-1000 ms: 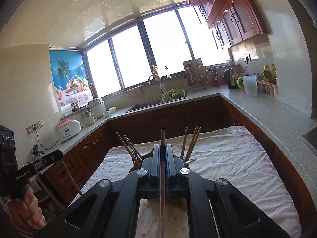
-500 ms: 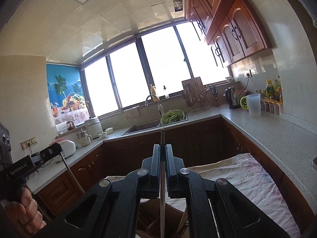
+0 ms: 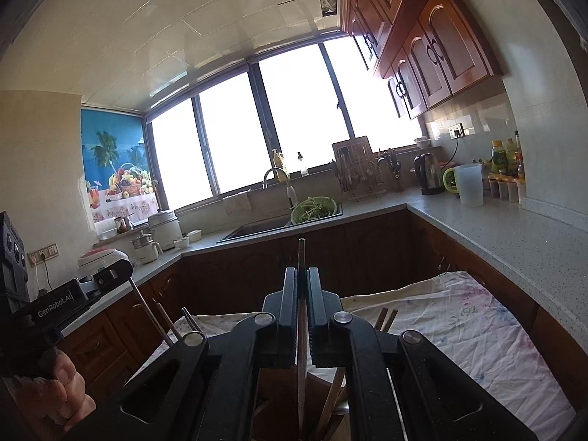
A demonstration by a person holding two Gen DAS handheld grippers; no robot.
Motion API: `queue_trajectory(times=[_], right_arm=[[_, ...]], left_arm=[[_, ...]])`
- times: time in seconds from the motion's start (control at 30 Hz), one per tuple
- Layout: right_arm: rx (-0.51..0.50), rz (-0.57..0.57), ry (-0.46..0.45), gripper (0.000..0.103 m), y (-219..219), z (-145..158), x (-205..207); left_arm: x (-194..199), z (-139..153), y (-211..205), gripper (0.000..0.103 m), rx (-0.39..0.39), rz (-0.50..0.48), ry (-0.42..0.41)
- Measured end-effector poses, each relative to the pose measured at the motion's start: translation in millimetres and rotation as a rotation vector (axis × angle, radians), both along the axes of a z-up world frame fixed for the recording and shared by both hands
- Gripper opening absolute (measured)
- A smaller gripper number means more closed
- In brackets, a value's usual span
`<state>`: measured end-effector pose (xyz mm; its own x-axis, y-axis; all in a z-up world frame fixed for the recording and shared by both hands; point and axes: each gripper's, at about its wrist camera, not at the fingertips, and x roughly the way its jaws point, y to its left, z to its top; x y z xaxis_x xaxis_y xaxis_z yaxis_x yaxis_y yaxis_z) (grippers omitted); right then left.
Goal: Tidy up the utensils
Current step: 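Lower both metal chopsticks down into the wooden holder, then open both tools to release the metal chopsticks into the holder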
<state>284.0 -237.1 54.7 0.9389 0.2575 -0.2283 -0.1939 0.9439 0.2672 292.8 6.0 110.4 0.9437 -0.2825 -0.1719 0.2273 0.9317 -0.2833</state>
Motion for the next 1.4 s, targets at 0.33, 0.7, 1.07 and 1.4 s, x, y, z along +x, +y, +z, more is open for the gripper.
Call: queue_trajectory(times=[0.33, 0.7, 1.07, 1.4], right_arm=[[0.009, -0.017, 0.063, 0.005, -5, -30, -7], [0.009, -0.010, 0.086, 0.005, -9, -27, -11], [0.019, 0.013, 0.129, 0.014, -9, -26, -7], [0.025, -0.003, 0.051, 0.074, -13, -9, -43]], left_arm=[[0, -41, -1, 0.004, 0.007, -0.017, 0.105], [-2, -41, -7, 0.004, 0.035, -0.027, 0.127], [1, -42, 1, 0.033, 0.000, -0.017, 0.181], [-27, -46, 8, 0.077, -0.003, 0.021, 0.189]])
